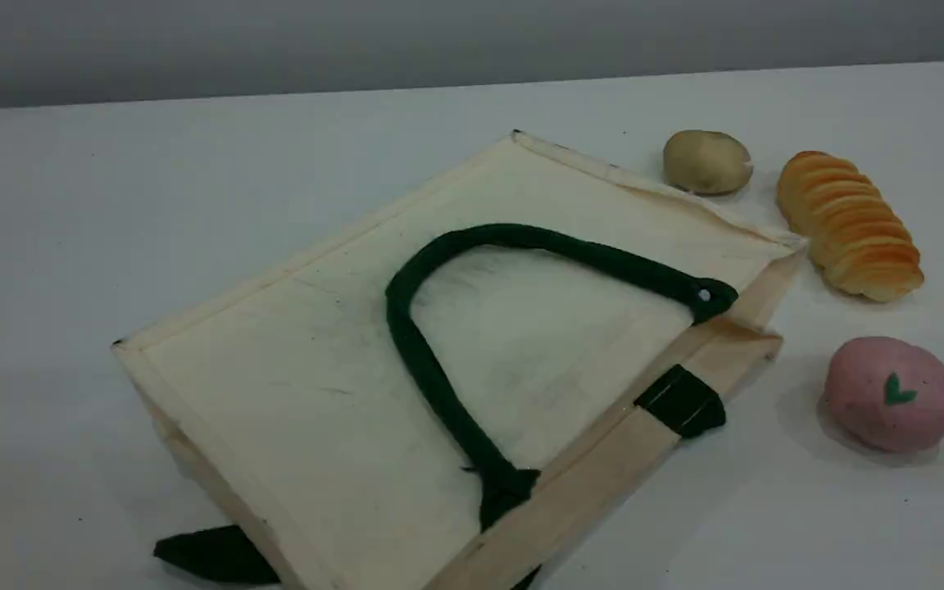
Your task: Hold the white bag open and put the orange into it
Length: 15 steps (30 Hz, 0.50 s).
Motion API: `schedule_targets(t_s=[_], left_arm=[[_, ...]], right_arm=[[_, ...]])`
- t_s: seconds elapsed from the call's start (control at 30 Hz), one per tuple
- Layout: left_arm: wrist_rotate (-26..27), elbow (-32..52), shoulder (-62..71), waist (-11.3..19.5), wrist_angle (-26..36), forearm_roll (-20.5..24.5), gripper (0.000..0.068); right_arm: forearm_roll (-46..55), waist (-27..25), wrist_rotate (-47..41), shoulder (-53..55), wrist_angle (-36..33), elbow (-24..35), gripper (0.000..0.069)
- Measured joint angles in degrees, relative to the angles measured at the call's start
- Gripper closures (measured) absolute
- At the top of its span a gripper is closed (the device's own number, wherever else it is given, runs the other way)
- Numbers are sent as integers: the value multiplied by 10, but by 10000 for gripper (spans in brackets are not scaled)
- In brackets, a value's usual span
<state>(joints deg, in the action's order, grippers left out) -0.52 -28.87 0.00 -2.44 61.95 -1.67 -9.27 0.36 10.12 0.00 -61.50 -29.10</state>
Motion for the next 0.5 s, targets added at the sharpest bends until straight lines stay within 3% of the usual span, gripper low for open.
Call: schedule_targets(t_s=[0.5], left_arm=[[0,0,0,0,-1,0,603]], right_arm=[[0,0,0,0,0,0,577]])
